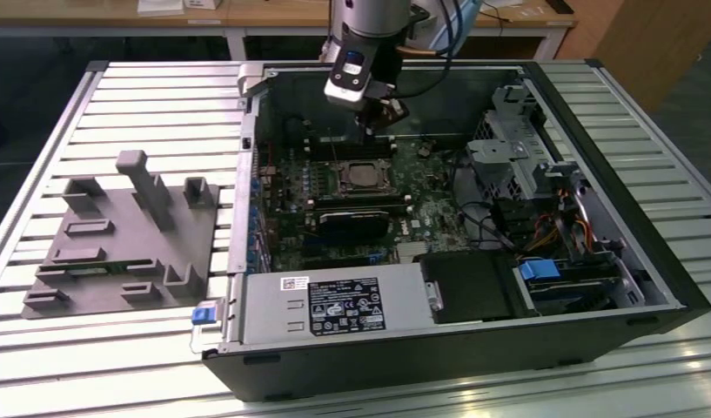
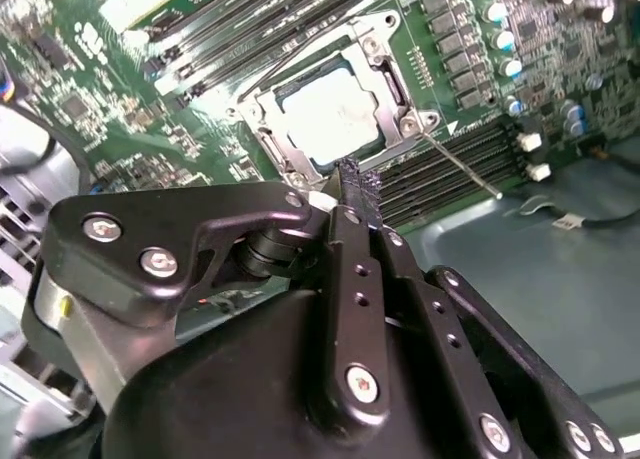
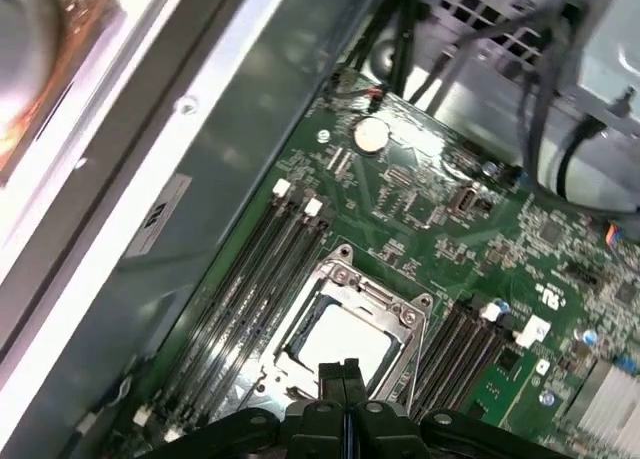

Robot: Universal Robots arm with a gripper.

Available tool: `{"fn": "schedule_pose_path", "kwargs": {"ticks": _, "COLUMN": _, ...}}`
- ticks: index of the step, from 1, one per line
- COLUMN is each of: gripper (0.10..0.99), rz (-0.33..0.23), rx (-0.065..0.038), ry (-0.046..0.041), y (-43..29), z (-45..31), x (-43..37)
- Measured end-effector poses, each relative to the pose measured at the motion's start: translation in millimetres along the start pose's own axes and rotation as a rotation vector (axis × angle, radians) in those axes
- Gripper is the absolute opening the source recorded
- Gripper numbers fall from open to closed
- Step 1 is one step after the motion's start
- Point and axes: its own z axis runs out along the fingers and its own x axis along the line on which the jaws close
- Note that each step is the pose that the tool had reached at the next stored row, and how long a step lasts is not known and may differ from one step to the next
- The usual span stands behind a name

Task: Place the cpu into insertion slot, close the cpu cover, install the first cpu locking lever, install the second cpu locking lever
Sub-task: 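Install the first cpu locking lever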

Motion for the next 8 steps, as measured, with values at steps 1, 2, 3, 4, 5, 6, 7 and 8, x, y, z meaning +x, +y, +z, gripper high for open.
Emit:
{"fn": "schedule_pose_path", "kwargs": {"ticks": 1, "gripper": 0.122, "rz": -0.018, "rx": 0.0, "ry": 0.0006, "y": 0.0, "z": 0.1, "x": 0.0}}
{"fn": "schedule_pose_path", "kwargs": {"ticks": 2, "gripper": 0.122, "rz": -0.037, "rx": 0.0, "ry": 0.0012, "y": 0.0, "z": 0.2, "x": 0.0}}
{"fn": "schedule_pose_path", "kwargs": {"ticks": 3, "gripper": 0.122, "rz": -0.055, "rx": 0.0, "ry": 0.0017, "y": 0.0, "z": 0.2, "x": 0.0}}
{"fn": "schedule_pose_path", "kwargs": {"ticks": 4, "gripper": 0.122, "rz": -0.073, "rx": 0.0, "ry": 0.0023, "y": 0.0, "z": 0.2, "x": 0.0}}
{"fn": "schedule_pose_path", "kwargs": {"ticks": 5, "gripper": 0.122, "rz": -0.091, "rx": 0.0, "ry": 0.0028, "y": 0.0, "z": 0.3, "x": 0.0}}
{"fn": "schedule_pose_path", "kwargs": {"ticks": 6, "gripper": 0.122, "rz": -0.109, "rx": 0.0, "ry": 0.0033, "y": 0.0, "z": 0.2, "x": 0.0}}
{"fn": "schedule_pose_path", "kwargs": {"ticks": 7, "gripper": 0.122, "rz": -0.127, "rx": 0.0, "ry": 0.0038, "y": 0.0, "z": 0.2, "x": 0.0}}
{"fn": "schedule_pose_path", "kwargs": {"ticks": 8, "gripper": 0.122, "rz": -0.145, "rx": -0.001, "ry": 0.0044, "y": 0.0, "z": 0.3, "x": 0.0}}
